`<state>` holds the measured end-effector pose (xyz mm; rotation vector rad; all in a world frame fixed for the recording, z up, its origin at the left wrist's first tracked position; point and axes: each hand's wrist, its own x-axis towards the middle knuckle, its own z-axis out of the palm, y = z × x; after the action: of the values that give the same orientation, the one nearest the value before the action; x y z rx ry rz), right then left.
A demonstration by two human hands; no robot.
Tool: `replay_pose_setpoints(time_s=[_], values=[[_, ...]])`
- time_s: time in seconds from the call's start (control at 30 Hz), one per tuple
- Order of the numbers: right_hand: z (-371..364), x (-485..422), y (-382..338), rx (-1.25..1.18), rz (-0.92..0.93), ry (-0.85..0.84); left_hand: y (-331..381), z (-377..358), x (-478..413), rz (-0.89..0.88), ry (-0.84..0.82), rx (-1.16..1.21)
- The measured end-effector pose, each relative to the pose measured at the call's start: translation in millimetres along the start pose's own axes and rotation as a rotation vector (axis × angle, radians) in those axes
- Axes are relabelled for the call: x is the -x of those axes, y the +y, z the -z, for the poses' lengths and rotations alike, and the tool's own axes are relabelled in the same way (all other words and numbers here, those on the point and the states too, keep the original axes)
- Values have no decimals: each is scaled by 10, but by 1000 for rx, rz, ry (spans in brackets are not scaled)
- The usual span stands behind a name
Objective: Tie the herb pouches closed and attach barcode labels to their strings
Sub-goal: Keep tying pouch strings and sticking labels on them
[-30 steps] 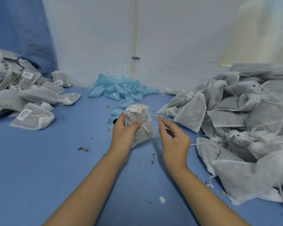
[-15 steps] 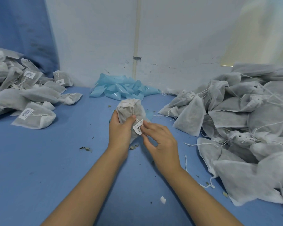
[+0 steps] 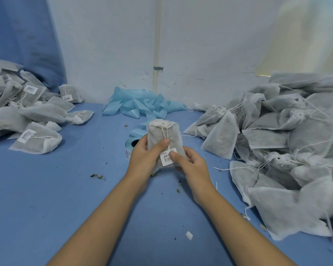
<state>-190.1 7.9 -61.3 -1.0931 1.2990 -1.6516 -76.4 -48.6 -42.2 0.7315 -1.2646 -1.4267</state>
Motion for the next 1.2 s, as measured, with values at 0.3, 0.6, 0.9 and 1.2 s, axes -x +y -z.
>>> replay_pose_setpoints(time_s=[0.3,0.6,0.9,1.2], values=[[52,-39,-11,-186,-52,96,-117,40,37,159,-177,0],[79,-62,-1,-292,-75,58,-118,127,6,228,-213,77],[80,-53,-16,-246,-67,77,-68,82,52,187,-193,-194],[127,-87,-13,-356,-112,145,286,180,-125,28,-15,726]])
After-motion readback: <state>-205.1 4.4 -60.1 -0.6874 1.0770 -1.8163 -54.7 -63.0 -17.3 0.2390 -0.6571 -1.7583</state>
